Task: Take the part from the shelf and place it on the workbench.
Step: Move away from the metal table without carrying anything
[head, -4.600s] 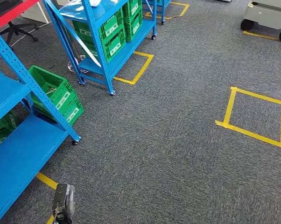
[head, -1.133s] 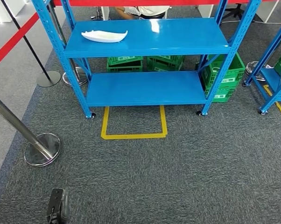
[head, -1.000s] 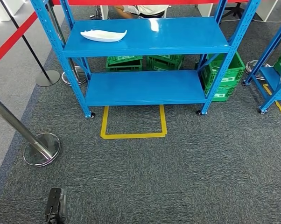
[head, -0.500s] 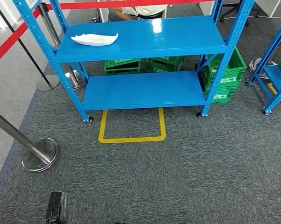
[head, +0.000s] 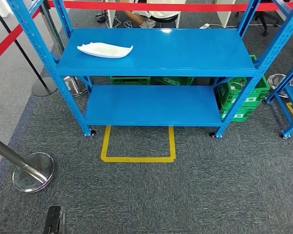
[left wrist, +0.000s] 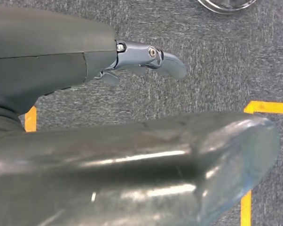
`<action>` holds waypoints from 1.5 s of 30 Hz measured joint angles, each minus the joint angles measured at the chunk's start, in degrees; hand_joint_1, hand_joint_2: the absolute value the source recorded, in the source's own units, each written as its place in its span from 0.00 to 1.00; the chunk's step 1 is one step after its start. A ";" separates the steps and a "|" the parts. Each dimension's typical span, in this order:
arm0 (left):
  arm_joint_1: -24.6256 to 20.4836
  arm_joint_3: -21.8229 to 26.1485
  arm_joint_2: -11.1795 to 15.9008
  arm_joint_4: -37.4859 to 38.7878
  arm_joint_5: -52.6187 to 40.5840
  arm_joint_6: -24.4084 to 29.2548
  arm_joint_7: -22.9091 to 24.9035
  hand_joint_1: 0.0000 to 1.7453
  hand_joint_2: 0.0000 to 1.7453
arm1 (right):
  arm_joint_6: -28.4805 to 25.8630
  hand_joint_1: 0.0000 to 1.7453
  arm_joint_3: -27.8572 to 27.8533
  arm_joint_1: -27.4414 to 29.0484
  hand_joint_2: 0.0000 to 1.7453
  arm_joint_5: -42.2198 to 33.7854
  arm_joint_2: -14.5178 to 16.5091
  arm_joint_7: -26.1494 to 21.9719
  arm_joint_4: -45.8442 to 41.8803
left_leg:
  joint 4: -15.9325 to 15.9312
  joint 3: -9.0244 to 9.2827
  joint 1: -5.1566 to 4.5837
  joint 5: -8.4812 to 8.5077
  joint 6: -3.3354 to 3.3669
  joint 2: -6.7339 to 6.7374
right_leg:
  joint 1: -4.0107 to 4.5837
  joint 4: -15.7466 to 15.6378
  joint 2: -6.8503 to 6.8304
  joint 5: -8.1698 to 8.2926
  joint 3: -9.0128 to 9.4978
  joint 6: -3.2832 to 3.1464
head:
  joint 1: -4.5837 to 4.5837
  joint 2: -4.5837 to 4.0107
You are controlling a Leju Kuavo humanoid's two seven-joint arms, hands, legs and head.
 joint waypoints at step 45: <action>1.48 6.74 -2.93 -3.84 -7.72 -2.11 2.71 0.00 1.00 | 10.02 0.00 -15.49 -5.68 1.00 11.70 -0.31 -5.40 7.89 | 2.64 -1.44 -0.22 -0.65 -1.59 1.54 | 0.57 -14.76 -2.24 12.22 -0.45 -1.21 | -0.33 -0.01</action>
